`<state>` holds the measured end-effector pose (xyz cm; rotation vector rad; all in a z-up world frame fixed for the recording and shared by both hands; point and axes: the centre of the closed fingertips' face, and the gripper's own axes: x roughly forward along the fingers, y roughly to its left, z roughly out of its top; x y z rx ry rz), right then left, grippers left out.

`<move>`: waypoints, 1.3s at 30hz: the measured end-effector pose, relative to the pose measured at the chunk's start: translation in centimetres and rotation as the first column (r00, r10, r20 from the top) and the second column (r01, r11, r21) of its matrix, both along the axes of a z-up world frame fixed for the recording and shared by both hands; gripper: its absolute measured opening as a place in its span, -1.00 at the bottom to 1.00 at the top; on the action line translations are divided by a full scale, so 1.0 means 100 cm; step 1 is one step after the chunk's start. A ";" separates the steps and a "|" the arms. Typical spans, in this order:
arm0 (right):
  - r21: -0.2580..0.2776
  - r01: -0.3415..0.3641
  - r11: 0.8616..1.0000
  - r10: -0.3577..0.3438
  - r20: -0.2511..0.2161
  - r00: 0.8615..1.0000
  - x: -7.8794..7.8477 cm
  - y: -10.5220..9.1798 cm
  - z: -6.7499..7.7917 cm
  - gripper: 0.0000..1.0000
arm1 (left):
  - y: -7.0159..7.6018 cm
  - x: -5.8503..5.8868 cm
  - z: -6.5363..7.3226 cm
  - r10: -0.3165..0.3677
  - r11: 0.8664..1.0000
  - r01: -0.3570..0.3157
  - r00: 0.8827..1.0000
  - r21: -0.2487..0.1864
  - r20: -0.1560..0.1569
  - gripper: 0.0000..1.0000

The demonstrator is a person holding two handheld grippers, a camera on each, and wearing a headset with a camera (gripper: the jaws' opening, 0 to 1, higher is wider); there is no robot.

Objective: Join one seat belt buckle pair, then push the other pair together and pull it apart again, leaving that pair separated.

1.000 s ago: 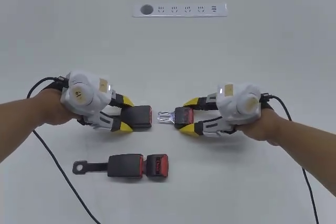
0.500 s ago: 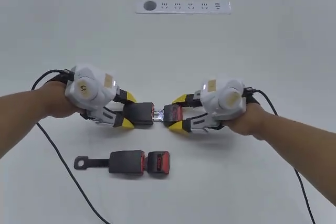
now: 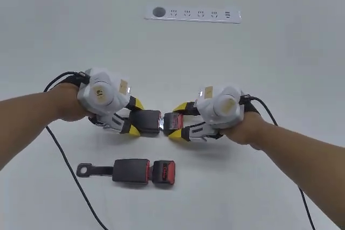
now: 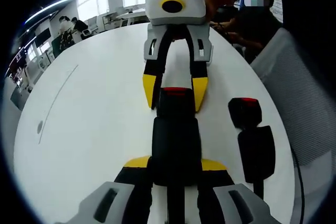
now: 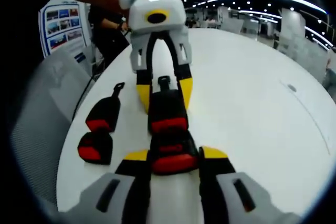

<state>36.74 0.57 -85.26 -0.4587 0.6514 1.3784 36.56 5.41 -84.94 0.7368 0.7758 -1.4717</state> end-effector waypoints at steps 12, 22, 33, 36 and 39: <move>-0.075 0.011 0.997 -0.012 -0.006 1.000 0.002 0.002 -0.002 -0.30 | 0.001 -0.001 0.000 0.005 1.000 -0.005 1.000 0.011 0.004 -0.33; -0.093 0.008 0.996 -0.009 -0.003 1.000 0.003 0.002 -0.003 -0.30 | 0.001 -0.001 -0.001 0.023 1.000 -0.023 1.000 0.000 -0.002 -0.32; -0.099 0.000 0.995 0.000 0.003 1.000 0.003 0.002 -0.003 -0.29 | 0.000 -0.001 0.000 0.018 1.000 -0.018 1.000 -0.001 0.000 -0.32; -0.096 0.000 0.995 0.000 0.005 1.000 0.003 0.002 -0.002 -0.29 | 0.000 -0.001 0.000 0.017 1.000 -0.017 1.000 0.002 0.000 -0.32; -0.097 -0.003 0.995 0.004 0.008 1.000 0.004 0.002 -0.003 -0.29 | 0.000 -0.002 0.000 0.017 1.000 -0.017 1.000 0.003 0.001 -0.32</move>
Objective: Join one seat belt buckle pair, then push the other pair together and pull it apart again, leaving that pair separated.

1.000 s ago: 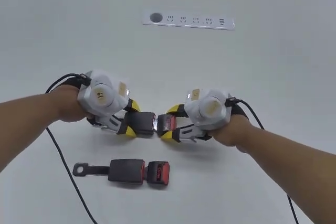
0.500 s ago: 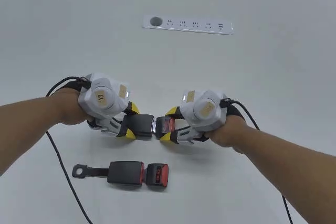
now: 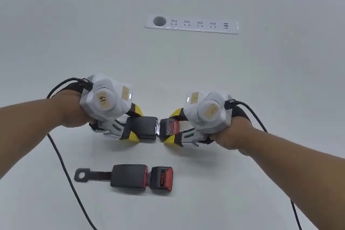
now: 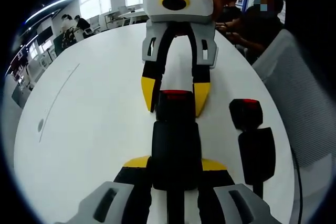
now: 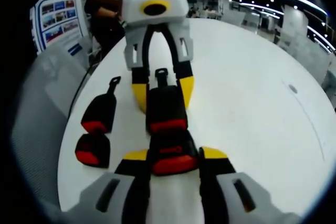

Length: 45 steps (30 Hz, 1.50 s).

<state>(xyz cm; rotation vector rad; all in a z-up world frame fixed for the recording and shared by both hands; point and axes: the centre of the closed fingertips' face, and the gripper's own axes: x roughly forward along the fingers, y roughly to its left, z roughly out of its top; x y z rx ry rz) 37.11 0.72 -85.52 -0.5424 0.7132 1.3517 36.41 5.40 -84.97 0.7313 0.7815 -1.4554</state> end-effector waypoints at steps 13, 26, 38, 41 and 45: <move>0.021 0.009 1.000 -0.009 0.010 1.000 0.000 0.000 0.000 -0.28 | 0.000 -0.001 0.001 0.005 1.000 -0.005 1.000 0.002 0.002 -0.31; 0.041 0.012 0.999 -0.012 0.012 1.000 0.000 0.000 0.001 -0.28 | 0.000 0.000 0.001 0.009 1.000 -0.009 1.000 -0.002 0.002 -0.31; 0.049 0.014 0.999 -0.016 0.021 1.000 -0.001 -0.019 0.000 -0.28 | 0.003 -0.001 0.002 0.021 1.000 -0.021 1.000 -0.006 0.001 -0.31; 0.052 0.007 0.999 -0.009 0.026 1.000 -0.002 -0.019 0.001 -0.28 | 0.003 -0.001 0.002 0.013 1.000 -0.013 1.000 0.000 0.002 -0.31; 0.055 0.006 0.998 -0.008 0.026 1.000 -0.002 -0.029 0.001 -0.28 | 0.003 0.000 0.002 0.012 1.000 -0.012 1.000 -0.008 0.000 -0.31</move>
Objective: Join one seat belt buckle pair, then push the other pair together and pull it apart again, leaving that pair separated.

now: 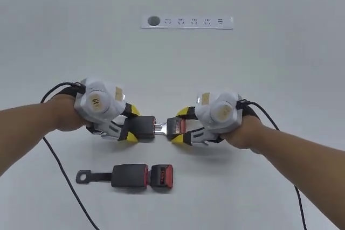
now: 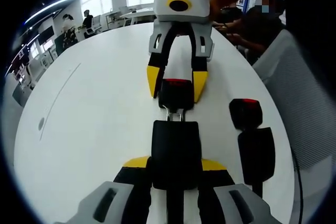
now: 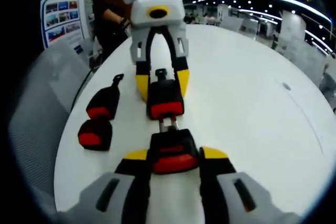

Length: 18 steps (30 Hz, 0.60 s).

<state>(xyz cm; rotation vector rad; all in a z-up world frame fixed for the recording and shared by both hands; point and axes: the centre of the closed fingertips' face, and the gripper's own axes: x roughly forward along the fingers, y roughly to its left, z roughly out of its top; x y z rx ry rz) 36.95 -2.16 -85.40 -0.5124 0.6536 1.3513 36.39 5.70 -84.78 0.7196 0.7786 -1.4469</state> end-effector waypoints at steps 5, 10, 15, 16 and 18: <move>-0.002 -0.001 1.000 0.001 0.002 1.000 -0.001 -0.013 -0.001 -0.28 | 0.000 0.000 0.000 0.006 1.000 -0.006 1.000 -0.010 -0.003 -0.31; 0.000 0.003 1.000 -0.003 -0.001 1.000 -0.003 -0.028 -0.001 -0.28 | -0.001 0.000 0.001 0.031 0.999 -0.031 0.999 -0.026 -0.018 -0.31; 0.002 0.015 1.000 -0.015 0.009 1.000 0.000 -0.046 -0.002 -0.27 | -0.001 0.000 0.001 0.052 0.997 -0.053 0.998 -0.059 -0.022 -0.31; 0.000 0.023 1.000 -0.023 0.006 1.000 -0.001 -0.049 -0.003 -0.27 | -0.002 0.000 0.001 0.051 0.997 -0.052 0.998 -0.060 -0.021 -0.31; 0.006 0.025 1.000 -0.025 0.007 1.000 -0.001 -0.056 -0.002 -0.27 | -0.002 0.000 0.001 0.052 0.996 -0.053 0.998 -0.065 -0.024 -0.31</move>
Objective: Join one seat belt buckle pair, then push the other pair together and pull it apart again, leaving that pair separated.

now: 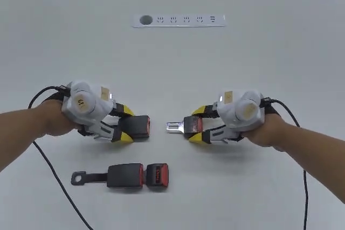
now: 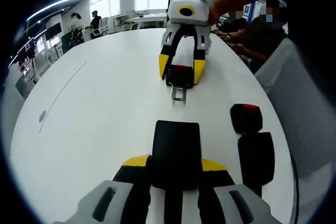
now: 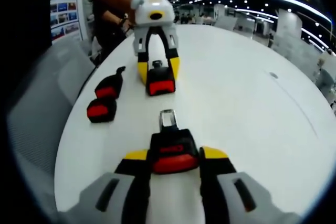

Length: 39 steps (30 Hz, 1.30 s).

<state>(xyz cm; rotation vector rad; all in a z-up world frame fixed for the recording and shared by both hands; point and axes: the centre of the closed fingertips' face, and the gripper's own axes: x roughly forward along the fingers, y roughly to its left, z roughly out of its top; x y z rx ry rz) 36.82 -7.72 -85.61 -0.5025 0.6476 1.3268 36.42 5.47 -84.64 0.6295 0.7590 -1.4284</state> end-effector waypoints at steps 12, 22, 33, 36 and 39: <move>0.003 0.028 1.000 -0.028 0.000 1.000 -0.002 -0.032 0.002 -0.27 | -0.001 0.000 0.001 0.012 1.000 -0.012 1.000 -0.013 -0.009 -0.31; -0.004 0.045 0.999 -0.045 -0.011 0.999 -0.006 -0.054 0.007 -0.26 | -0.001 0.000 0.001 0.020 1.000 -0.020 1.000 -0.019 -0.013 -0.30; -0.016 0.070 0.997 -0.070 -0.009 0.997 -0.007 -0.074 0.007 -0.26 | -0.001 -0.001 0.001 0.021 1.000 -0.021 1.000 -0.015 -0.010 -0.30; -0.022 0.071 0.997 -0.071 -0.007 0.997 -0.008 -0.077 0.007 -0.26 | -0.001 -0.001 0.000 0.021 1.000 -0.021 1.000 -0.018 -0.003 -0.30; -0.027 0.073 0.997 -0.073 -0.007 0.997 -0.009 -0.081 0.008 -0.25 | -0.001 -0.001 0.000 0.025 1.000 -0.025 1.000 -0.019 -0.004 -0.30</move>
